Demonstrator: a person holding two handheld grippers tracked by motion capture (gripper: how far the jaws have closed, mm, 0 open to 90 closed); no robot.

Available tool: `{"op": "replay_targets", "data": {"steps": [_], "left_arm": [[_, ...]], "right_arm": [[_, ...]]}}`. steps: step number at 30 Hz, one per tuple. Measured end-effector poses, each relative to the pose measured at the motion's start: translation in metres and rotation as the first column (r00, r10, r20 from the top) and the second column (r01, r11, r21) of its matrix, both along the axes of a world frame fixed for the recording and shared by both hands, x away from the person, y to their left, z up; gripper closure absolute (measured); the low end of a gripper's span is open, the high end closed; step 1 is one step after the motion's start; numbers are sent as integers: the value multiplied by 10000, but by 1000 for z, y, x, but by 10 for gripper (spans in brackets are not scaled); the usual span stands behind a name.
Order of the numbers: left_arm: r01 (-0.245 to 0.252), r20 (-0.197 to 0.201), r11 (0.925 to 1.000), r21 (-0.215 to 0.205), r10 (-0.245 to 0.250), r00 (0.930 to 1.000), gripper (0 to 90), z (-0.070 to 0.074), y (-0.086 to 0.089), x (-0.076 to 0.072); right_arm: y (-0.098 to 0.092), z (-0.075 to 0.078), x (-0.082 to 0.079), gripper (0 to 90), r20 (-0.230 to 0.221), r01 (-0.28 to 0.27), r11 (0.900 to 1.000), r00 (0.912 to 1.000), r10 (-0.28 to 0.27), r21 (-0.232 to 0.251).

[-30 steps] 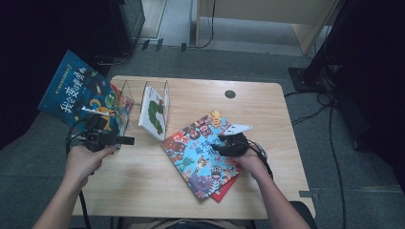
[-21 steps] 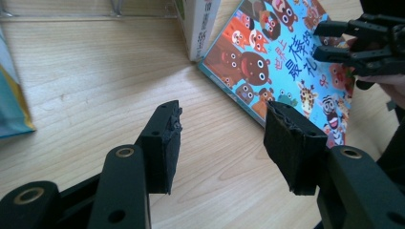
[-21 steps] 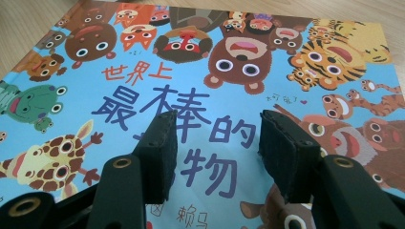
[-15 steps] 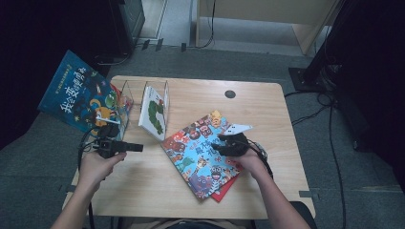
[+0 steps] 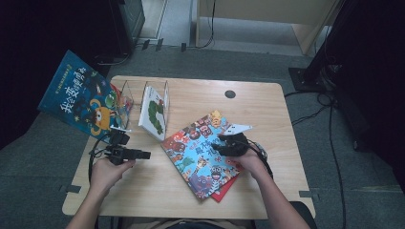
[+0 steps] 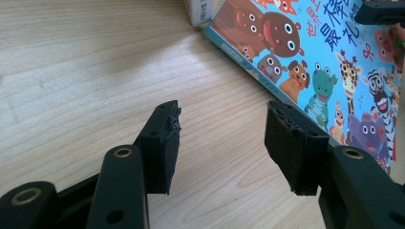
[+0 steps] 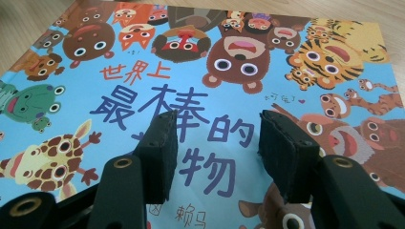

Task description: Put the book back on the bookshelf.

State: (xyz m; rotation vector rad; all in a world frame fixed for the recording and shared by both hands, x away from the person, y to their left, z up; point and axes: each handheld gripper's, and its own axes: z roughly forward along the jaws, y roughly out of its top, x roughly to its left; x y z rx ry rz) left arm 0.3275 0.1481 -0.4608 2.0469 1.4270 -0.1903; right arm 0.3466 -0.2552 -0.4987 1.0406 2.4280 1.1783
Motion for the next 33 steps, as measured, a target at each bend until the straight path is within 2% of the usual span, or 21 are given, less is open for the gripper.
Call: {"op": "replay_targets", "data": {"steps": [4,7,11,16,21,25,28,31,33], "left_arm": [[45,26,10000,-3,-45,10000,468,-6,-2,0],[77,148,9998,165,-79,9999,468,-10,-4,0],[109,29,9998,138,-109,9999,466,-17,-7,-2],[261,62,9983,523,-264,9996,466,-21,-13,-2],[435,-77,9961,767,-430,9990,463,-26,-15,-1],[369,-37,9984,424,-367,9993,459,-28,-16,-2],[405,113,9982,447,-410,9991,464,-29,-16,-4],[86,247,9991,413,-96,9996,506,-30,-15,-5],[49,403,9992,387,-65,9992,514,-31,-15,-7]], "right_arm": [[0,0,0,491,31,37,10000,10000,-37,3],[0,0,0,490,46,79,10000,10000,-78,-17],[0,0,1,486,-128,83,10000,9999,-83,8],[0,0,1,490,-132,29,10000,9999,-29,-14],[-1,0,1,512,-174,-35,10000,9998,36,67],[-1,0,1,513,-235,-77,9999,9997,80,148],[-1,0,1,510,-234,-87,9999,9997,90,139],[-1,0,1,511,-292,-54,9998,9996,60,189],[-1,0,2,512,-315,-44,9997,9995,51,242]]}}
